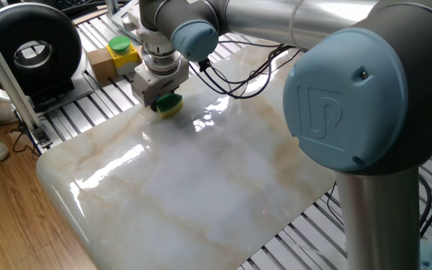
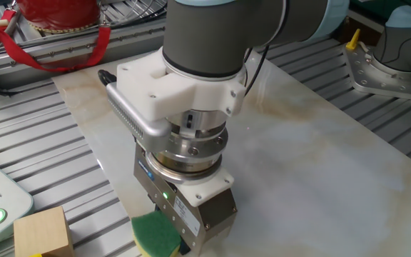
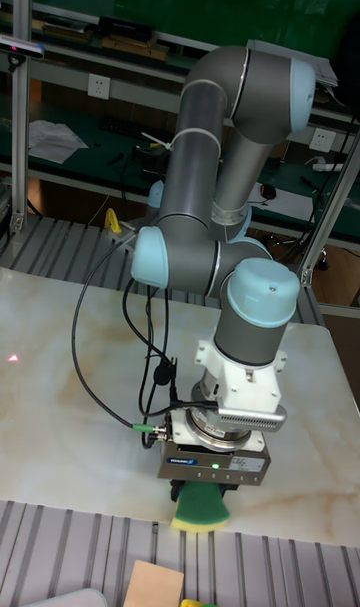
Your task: Clean the tabletop with a sponge
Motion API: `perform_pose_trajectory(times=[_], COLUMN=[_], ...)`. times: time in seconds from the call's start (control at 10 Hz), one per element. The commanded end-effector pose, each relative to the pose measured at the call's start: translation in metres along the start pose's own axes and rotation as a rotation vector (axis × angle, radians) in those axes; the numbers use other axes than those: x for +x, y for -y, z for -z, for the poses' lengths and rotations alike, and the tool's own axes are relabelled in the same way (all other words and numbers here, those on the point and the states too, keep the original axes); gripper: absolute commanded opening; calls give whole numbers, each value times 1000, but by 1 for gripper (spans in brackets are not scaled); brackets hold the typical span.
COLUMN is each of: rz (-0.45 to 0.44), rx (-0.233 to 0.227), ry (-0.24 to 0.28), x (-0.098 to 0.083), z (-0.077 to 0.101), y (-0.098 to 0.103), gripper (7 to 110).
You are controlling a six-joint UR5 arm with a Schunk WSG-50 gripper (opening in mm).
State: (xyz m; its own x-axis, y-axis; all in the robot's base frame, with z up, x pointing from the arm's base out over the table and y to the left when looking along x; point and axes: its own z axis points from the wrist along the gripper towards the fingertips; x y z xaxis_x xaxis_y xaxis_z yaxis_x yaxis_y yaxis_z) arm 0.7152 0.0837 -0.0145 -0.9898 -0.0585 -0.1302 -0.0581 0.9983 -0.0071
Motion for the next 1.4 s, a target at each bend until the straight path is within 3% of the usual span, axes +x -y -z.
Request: perform_pose_trajectory(times=[0.0,0.7,1.1,1.3], rz=[-15,-33,-43,-64], rx=[-20,-33,-39,-36], ry=[-2,-7,-22,-20], x=[-1,2,1,3], z=[2,0,7,4], y=[-7,-20,-27,-38], gripper=[7,7,7,7])
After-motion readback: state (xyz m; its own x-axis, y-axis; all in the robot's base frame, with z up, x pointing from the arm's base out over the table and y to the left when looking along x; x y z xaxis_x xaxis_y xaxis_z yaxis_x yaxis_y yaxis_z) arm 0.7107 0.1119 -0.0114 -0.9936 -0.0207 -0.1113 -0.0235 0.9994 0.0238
